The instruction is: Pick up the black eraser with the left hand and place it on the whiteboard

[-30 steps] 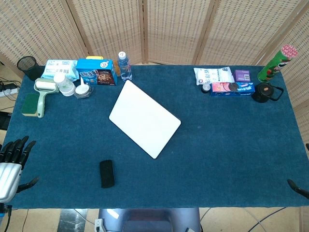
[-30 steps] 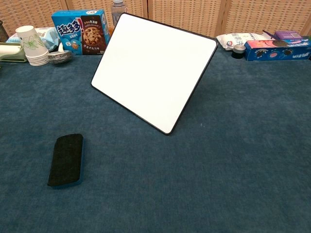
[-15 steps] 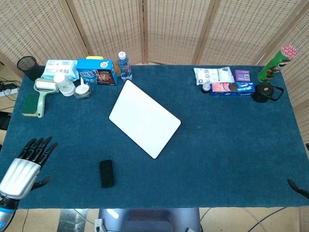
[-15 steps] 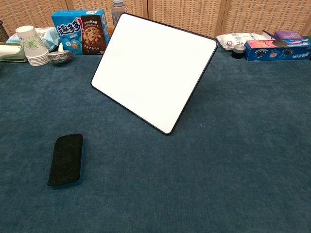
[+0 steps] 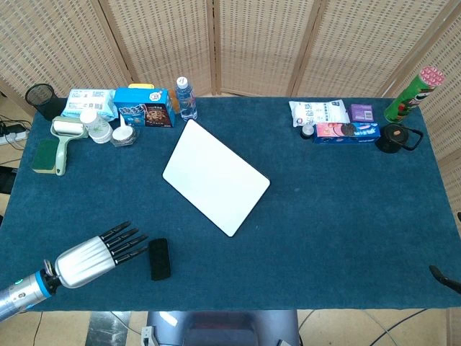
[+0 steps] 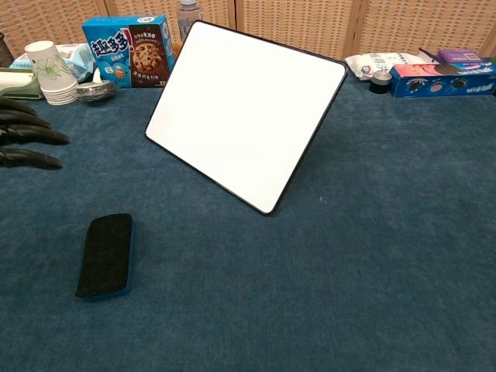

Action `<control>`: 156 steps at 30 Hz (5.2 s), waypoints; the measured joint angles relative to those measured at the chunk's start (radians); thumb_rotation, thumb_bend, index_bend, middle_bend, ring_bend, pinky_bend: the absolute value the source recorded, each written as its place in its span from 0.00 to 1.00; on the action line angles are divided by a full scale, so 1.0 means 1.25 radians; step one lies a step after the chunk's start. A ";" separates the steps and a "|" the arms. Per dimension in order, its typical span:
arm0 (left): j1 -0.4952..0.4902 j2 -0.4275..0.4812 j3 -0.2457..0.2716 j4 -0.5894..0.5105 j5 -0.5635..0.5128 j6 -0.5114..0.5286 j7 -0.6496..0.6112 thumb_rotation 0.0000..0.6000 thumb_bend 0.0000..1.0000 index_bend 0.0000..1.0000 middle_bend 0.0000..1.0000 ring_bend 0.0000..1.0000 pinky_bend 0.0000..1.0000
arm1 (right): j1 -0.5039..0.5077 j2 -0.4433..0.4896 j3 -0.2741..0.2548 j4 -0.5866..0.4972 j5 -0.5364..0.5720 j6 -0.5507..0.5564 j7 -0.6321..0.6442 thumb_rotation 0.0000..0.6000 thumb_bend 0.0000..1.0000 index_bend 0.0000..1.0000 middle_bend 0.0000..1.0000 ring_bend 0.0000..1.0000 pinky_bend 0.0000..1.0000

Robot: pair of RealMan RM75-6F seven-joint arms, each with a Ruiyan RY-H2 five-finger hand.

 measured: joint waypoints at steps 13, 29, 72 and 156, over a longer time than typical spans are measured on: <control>-0.154 -0.153 0.059 0.127 0.059 -0.063 -0.096 1.00 0.11 0.00 0.00 0.00 0.13 | 0.004 0.000 0.006 0.006 0.017 -0.008 0.007 1.00 0.00 0.04 0.00 0.02 0.00; -0.234 -0.248 0.094 0.154 0.003 -0.140 -0.116 1.00 0.14 0.00 0.03 0.02 0.21 | 0.005 0.007 0.009 0.008 0.027 -0.016 0.026 1.00 0.00 0.04 0.00 0.02 0.00; -0.259 -0.423 -0.122 0.416 -0.274 0.131 -0.143 1.00 0.25 0.48 0.49 0.41 0.51 | 0.010 0.023 -0.002 0.002 0.017 -0.035 0.059 1.00 0.00 0.04 0.00 0.03 0.00; 0.034 -0.013 -0.047 -0.387 -0.735 0.155 0.188 1.00 0.08 0.00 0.00 0.00 0.07 | 0.021 0.031 -0.002 -0.004 0.018 -0.041 0.072 1.00 0.00 0.06 0.00 0.03 0.00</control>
